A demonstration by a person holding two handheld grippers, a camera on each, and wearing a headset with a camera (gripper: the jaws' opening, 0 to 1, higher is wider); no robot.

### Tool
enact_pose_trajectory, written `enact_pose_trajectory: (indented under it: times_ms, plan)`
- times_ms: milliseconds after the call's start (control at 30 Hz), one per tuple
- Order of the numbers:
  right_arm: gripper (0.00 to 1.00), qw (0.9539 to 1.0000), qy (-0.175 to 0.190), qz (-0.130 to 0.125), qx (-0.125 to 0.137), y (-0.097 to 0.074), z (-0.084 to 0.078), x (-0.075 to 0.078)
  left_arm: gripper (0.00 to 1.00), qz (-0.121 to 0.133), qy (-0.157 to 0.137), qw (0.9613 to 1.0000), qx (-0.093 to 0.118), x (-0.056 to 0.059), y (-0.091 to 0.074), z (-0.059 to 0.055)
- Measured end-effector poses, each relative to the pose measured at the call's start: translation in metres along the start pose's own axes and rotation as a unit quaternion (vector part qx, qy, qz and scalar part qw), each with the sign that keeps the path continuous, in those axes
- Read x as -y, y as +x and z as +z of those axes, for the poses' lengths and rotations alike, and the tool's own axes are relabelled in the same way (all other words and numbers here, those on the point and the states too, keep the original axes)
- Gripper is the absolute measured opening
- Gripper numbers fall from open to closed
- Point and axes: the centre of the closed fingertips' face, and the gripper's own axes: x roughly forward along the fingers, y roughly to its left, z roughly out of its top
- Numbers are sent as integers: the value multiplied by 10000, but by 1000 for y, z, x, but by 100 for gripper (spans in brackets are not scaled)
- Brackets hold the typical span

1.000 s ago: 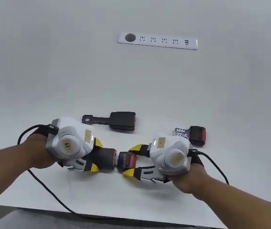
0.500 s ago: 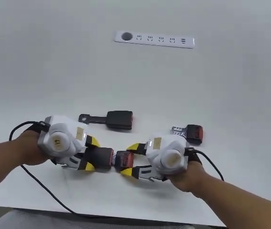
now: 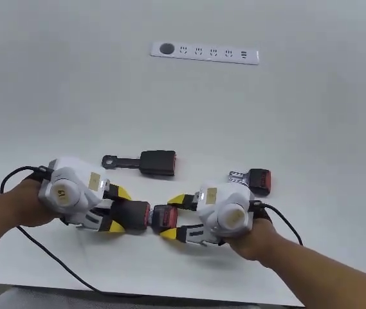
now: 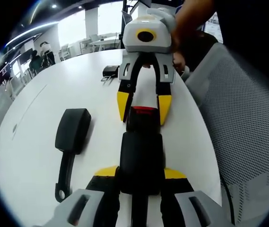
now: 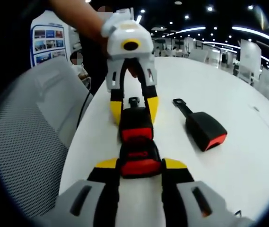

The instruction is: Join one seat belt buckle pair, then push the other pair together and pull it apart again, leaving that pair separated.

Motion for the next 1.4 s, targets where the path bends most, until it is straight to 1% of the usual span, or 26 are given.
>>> enact_pose_trajectory:
  times_ms: [67, 100, 200, 300, 600, 800, 1100, 1133, 1200, 1233, 1267, 1300, 1367, 1400]
  plan:
    - [33, 10000, -8, -20, 18, 0, 0, 0, 33, 6, -9, 10000, 25, 0, 0, 0]
    - [33, 10000, -10, -35, 33, 0, 1, 0, 33, 20, 38, 10000, 36, 0, 0, 0]
    - [33, 10000, 16, -64, 68, -1, 0, 0, 33, 75, 14, 9999, 105, 0, 0, 0]
    - [33, 9999, 56, -76, 108, -1, 0, 0, 33, 67, -35, 9999, 142, 1, -1, 1]
    - [33, 9997, 132, -117, 175, -1, 0, 0, 33, 20, -107, 9997, 223, -1, 0, -2]
    - [33, 9995, 182, -122, 211, -1, -1, 0, 33, 16, -166, 9995, 274, 0, 0, -1]
    - [33, 9994, 216, -137, 229, -2, -1, 0, 33, 4, -145, 9996, 251, 2, -1, 0]
    - [33, 9994, 215, -136, 228, -2, -1, 0, 33, 4, -177, 9995, 255, 2, -1, 0]
    - [33, 9995, 177, -149, 207, -1, -1, 0, 33, -14, -350, 9990, 294, 2, -1, 1]
    - [33, 9995, 167, -159, 195, -1, 0, -1, 34, 1, -240, 9994, 249, 2, -1, 1]
    - [33, 9996, 160, -163, 183, -1, 0, -1, 34, 11, -141, 9998, 152, 2, 0, 1]
    - [34, 9996, 139, -171, 175, -1, 0, -1, 34, 15, -161, 9998, 141, 2, 0, 2]
    - [34, 9996, 141, -176, 151, -1, 1, -1, 34, 72, -133, 9998, 88, 0, -1, -2]
    - [35, 9997, 134, -174, 128, -1, 1, -1, 35, 75, -190, 9998, 58, 0, -1, -2]
